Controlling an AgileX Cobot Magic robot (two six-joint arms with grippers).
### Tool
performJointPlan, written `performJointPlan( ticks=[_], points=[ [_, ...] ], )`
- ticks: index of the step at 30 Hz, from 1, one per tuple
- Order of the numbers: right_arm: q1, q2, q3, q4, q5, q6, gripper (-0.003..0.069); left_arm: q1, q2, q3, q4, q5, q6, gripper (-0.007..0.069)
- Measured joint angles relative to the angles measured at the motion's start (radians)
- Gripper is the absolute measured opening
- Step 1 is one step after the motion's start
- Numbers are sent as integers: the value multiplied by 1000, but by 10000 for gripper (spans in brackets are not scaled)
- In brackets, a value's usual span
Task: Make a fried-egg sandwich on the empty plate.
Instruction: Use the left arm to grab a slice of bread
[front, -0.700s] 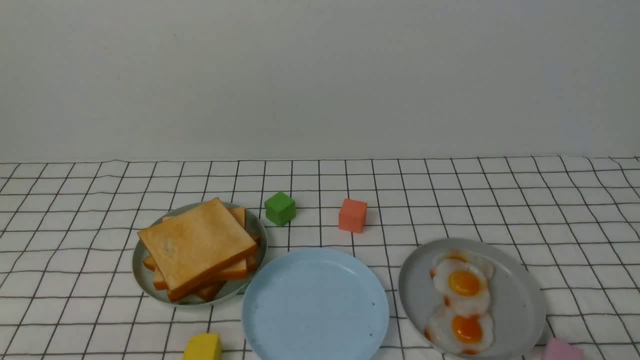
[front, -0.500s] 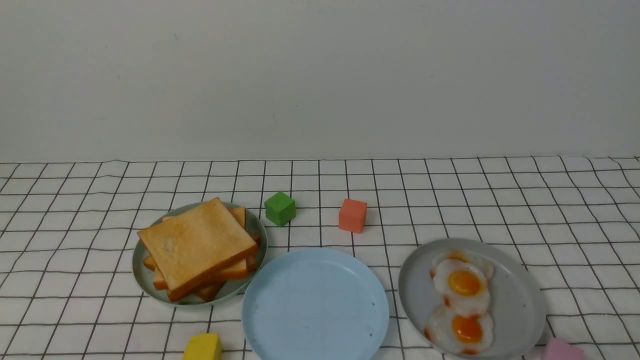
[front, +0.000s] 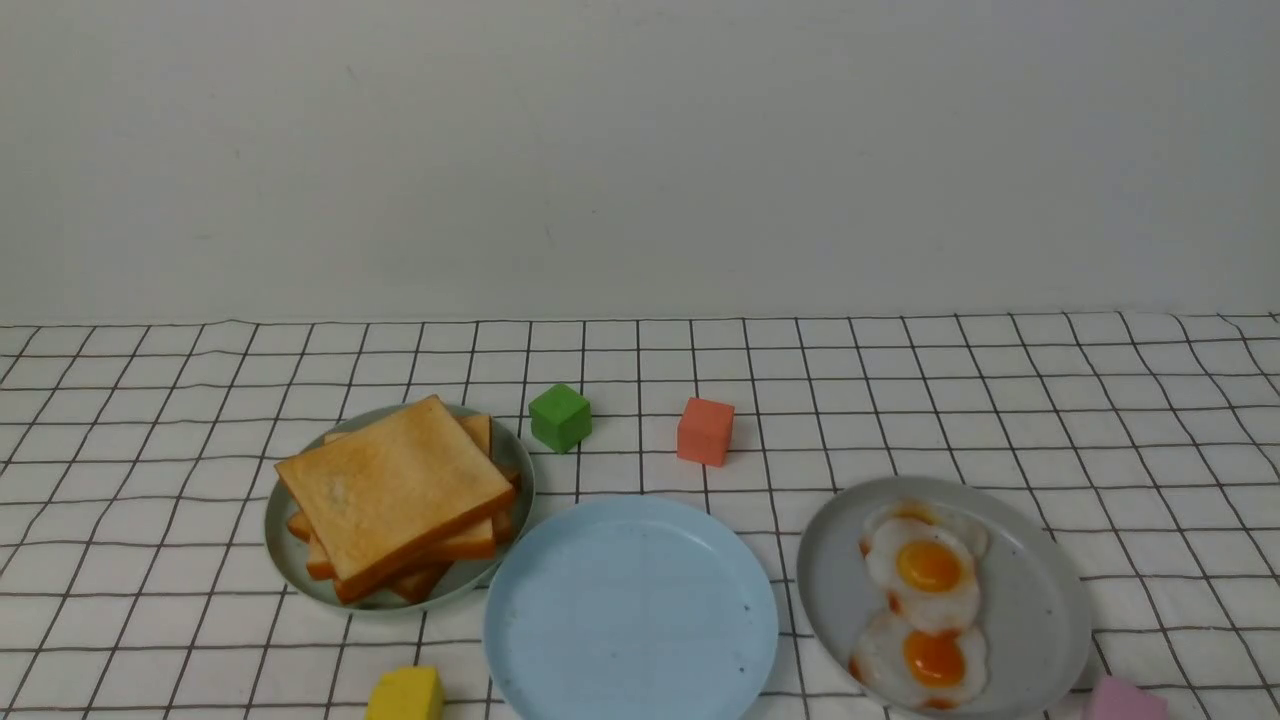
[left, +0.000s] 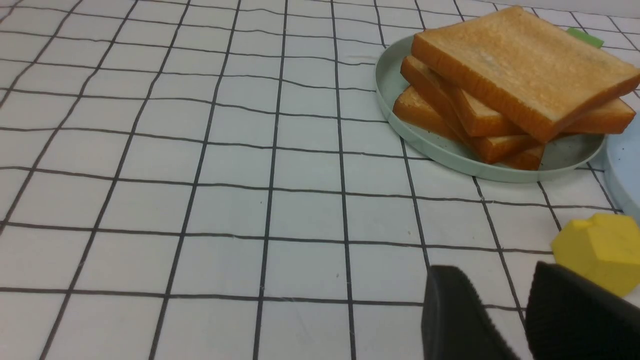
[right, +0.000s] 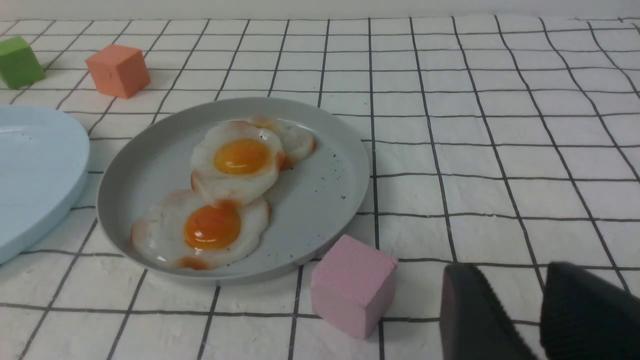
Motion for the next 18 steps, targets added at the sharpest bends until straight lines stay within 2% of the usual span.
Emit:
performJointPlan(
  ticks=[18],
  points=[
    [0, 0, 6, -14, -46, 0, 241, 0, 0, 0, -24, -41, 0, 238]
  ],
)
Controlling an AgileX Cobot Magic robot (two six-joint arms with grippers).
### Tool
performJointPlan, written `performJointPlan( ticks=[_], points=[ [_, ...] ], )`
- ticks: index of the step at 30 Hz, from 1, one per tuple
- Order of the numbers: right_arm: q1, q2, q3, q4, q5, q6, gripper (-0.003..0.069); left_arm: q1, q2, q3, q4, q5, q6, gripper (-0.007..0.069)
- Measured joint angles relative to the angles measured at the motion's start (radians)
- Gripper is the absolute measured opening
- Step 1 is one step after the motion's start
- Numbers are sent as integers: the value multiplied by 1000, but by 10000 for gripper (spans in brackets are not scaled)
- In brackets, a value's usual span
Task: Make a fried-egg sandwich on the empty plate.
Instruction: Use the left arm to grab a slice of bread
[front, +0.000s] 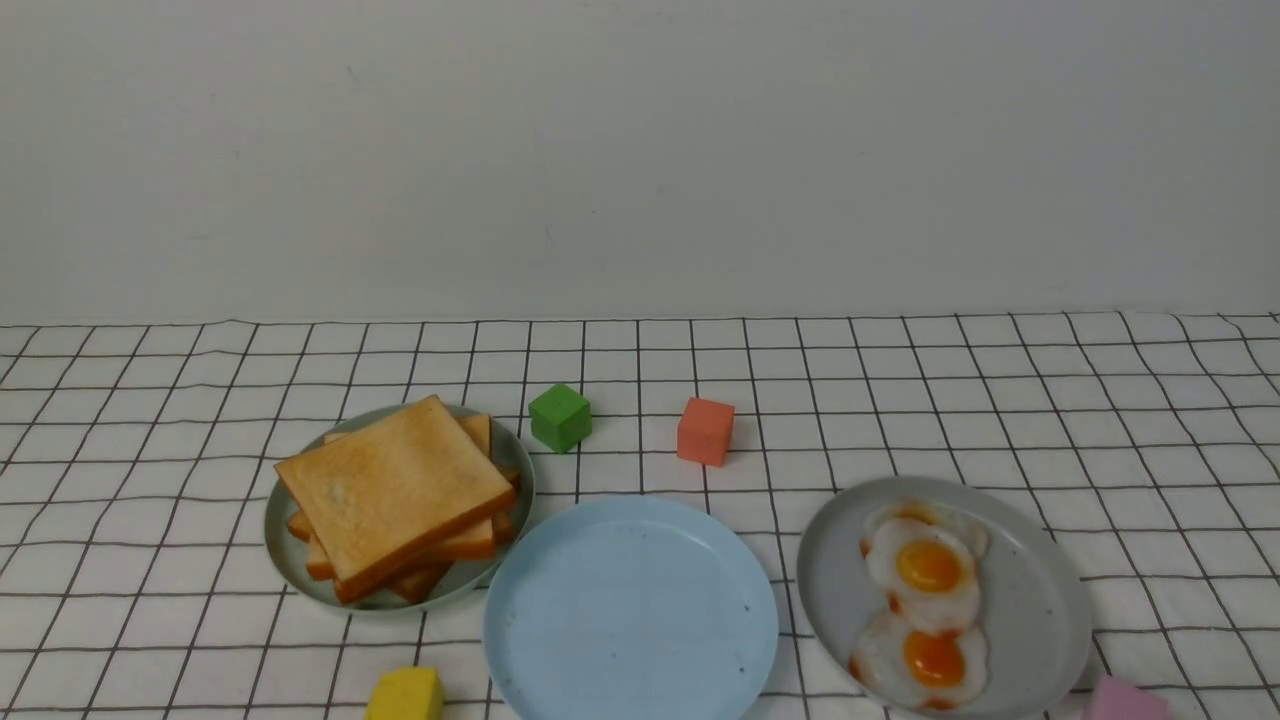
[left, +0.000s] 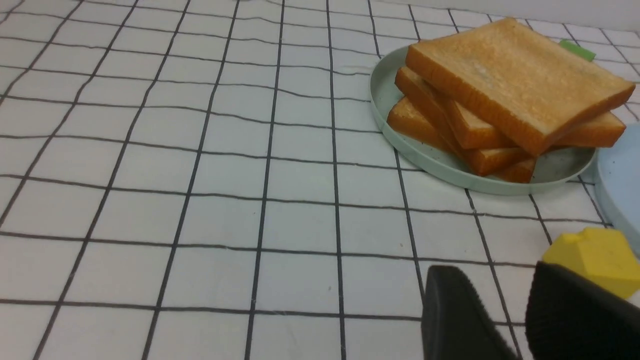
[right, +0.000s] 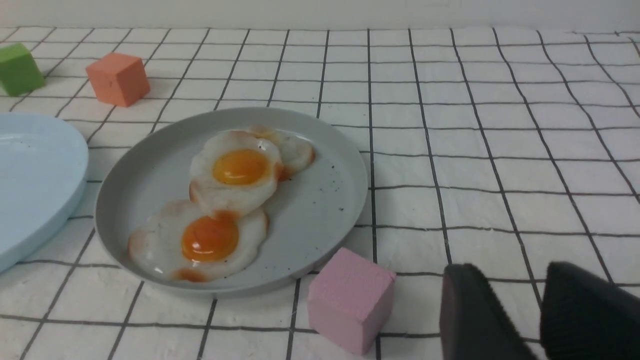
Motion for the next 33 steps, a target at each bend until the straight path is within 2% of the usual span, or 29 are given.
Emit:
performJointPlan(
  ticks=[3, 11, 17, 23, 25, 28, 33],
  points=[
    [0, 0, 2, -5, -54, 0, 241, 0, 0, 0, -17, -44, 0, 238],
    [0, 0, 2, -12, -362, 0, 241, 0, 0, 0, -74, -291, 0, 238],
    [0, 0, 2, -12, -454, 1, 241, 0, 0, 0, -76, -329, 0, 238],
    [0, 0, 2, 12, -632, 124, 241, 0, 0, 1, -79, -340, 0, 238],
    [0, 0, 2, 24, -734, 233, 241, 0, 0, 1, -117, -394, -20, 238],
    [0, 0, -35, 24, -772, 321, 241, 0, 0, 1, -187, -473, -83, 238],
    [0, 74, -210, 21, -755, 354, 241, 0, 0, -37, -235, -540, -161, 238]
  ],
)
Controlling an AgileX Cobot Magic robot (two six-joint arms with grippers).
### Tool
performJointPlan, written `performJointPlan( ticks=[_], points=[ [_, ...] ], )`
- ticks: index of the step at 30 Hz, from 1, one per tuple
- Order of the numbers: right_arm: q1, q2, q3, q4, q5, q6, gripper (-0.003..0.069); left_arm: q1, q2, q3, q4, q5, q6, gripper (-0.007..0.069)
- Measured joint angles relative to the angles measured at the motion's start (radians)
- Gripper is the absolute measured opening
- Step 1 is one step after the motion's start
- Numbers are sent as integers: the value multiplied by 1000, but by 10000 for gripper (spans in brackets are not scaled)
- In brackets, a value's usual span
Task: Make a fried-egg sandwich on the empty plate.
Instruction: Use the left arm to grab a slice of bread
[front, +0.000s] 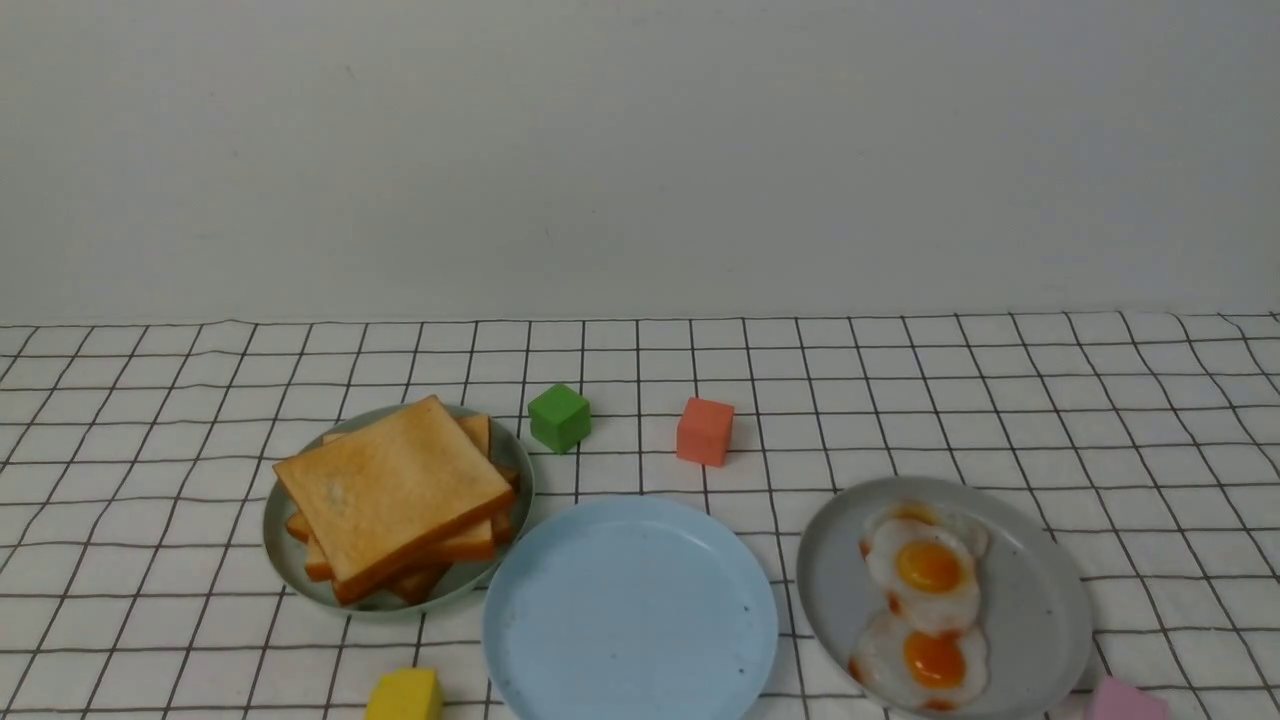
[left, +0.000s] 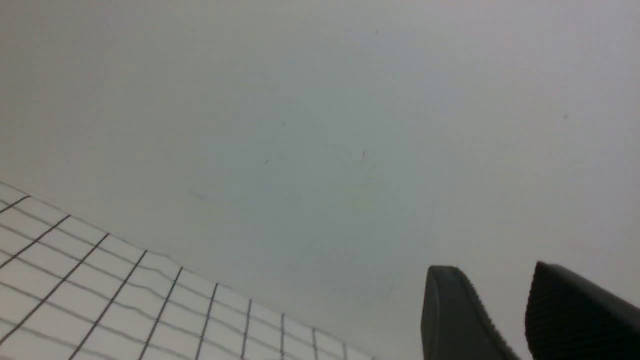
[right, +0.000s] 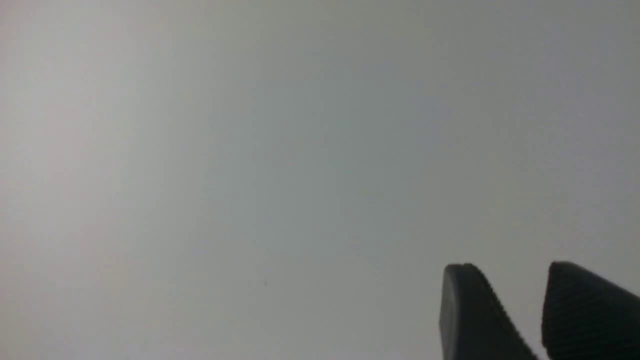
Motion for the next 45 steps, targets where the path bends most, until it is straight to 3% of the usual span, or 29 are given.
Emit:
performJointPlan(
  ticks=[5, 11, 16, 21, 27, 30, 31, 36, 40, 43, 45],
  points=[
    [0, 162, -319, -13, 182, 10, 241, 0, 45, -226, 17, 58, -13, 238],
    [0, 444, -670, -90, 567, 11, 241, 0, 360, -607, 30, 436, -16, 238],
    [0, 626, -723, -91, 773, 11, 241, 0, 599, -730, 43, 707, -16, 238],
    [0, 768, -723, -67, 917, 11, 241, 0, 807, -736, 25, 765, -16, 238],
    [0, 892, -723, 115, 1092, -19, 241, 0, 1030, -758, -80, 777, 9, 238],
    [2, 948, -723, 277, 1178, -177, 241, 0, 1160, -833, -152, 818, 88, 238],
    [1, 950, -723, 277, 1182, -188, 241, 0, 1160, -833, -152, 818, 88, 238],
    [74, 976, -723, 478, 1217, -468, 241, 49, 1333, -996, -230, 934, 207, 238],
    [119, 976, -725, 512, 1227, -600, 241, 194, 1440, -1055, -406, 1019, 408, 238],
    [123, 976, -725, 513, 1230, -623, 241, 317, 1527, -1060, -569, 1125, 599, 239],
    [124, 976, -725, 513, 1230, -627, 241, 360, 1572, -1060, -616, 1145, 654, 245]
  ],
)
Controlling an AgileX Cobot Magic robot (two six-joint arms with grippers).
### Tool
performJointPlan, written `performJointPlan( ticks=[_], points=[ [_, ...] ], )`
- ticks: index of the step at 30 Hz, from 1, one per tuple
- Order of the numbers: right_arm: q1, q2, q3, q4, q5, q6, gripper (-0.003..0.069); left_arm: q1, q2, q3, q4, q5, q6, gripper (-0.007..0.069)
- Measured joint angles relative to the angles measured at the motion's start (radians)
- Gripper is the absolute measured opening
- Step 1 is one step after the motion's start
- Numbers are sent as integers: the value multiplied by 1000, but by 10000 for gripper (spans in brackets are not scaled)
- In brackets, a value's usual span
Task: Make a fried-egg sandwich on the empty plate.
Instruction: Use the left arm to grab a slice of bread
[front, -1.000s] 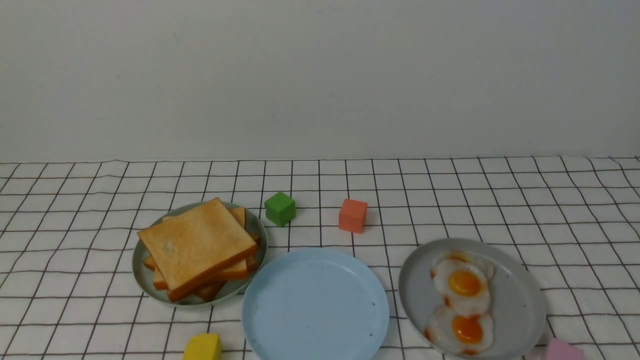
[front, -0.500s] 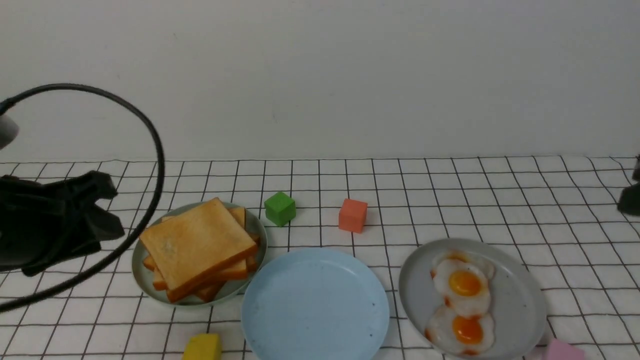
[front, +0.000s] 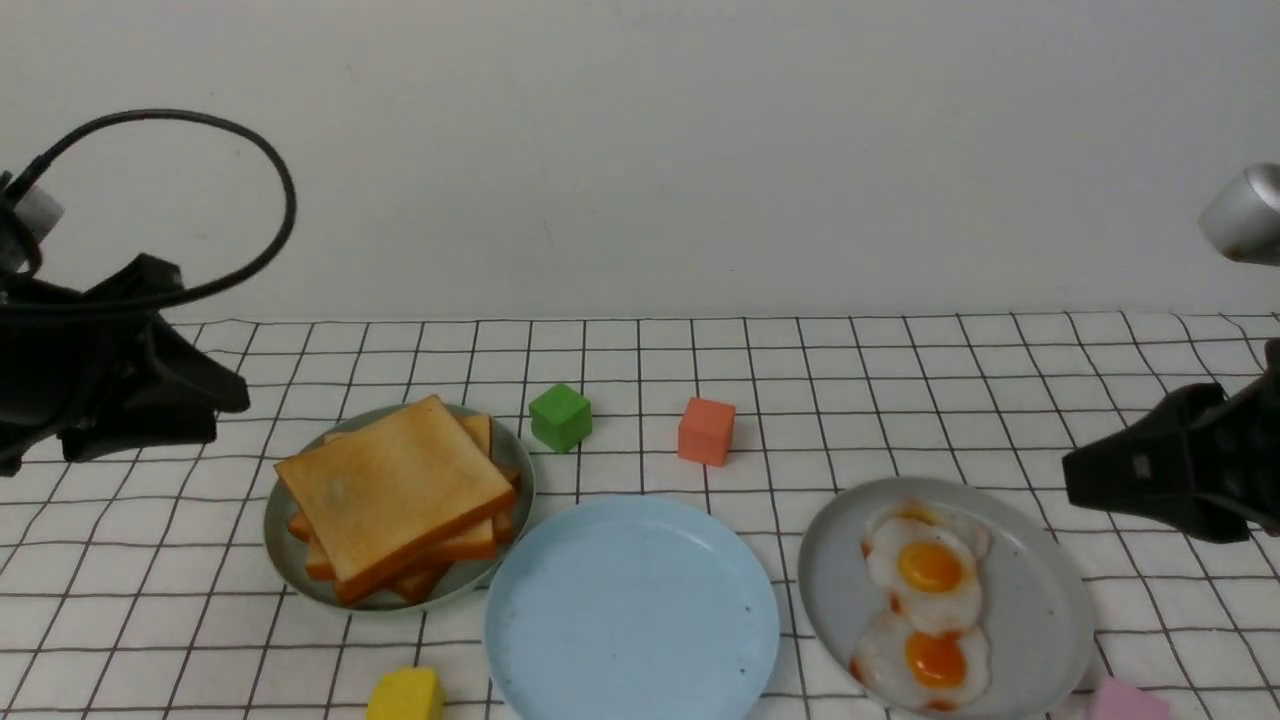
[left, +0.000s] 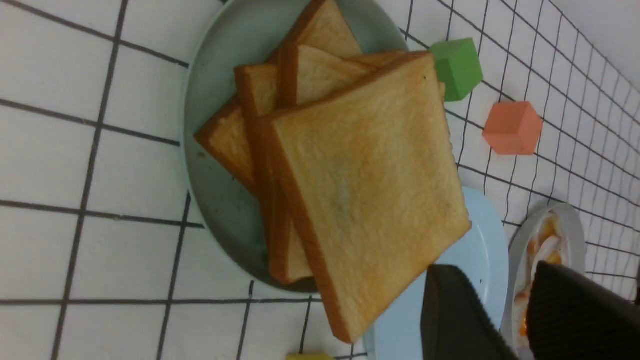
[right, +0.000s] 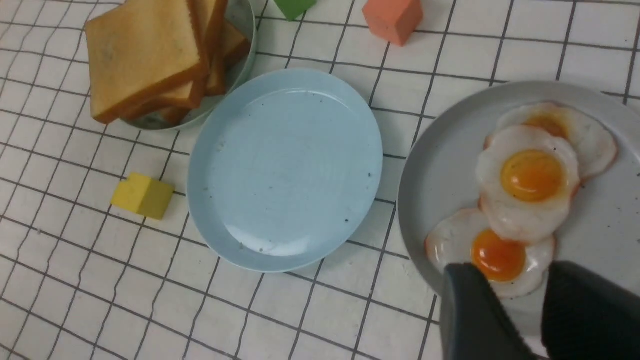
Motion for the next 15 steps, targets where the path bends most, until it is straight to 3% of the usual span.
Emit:
performJointPlan(
  ticks=[3, 8, 11, 15],
  points=[
    [0, 0, 0, 0, -3, -7, 241, 44, 71, -1, -23, -4, 39, 279],
    [2, 0, 0, 0, -9, -10, 241, 47, 166, -11, -50, -25, 65, 413],
    [2, 0, 0, -1, -19, -10, 241, 33, 234, -35, -97, -22, 141, 513],
    [3, 0, 0, 0, -29, -10, 242, 32, 292, -61, -144, -24, 227, 563]
  ],
)
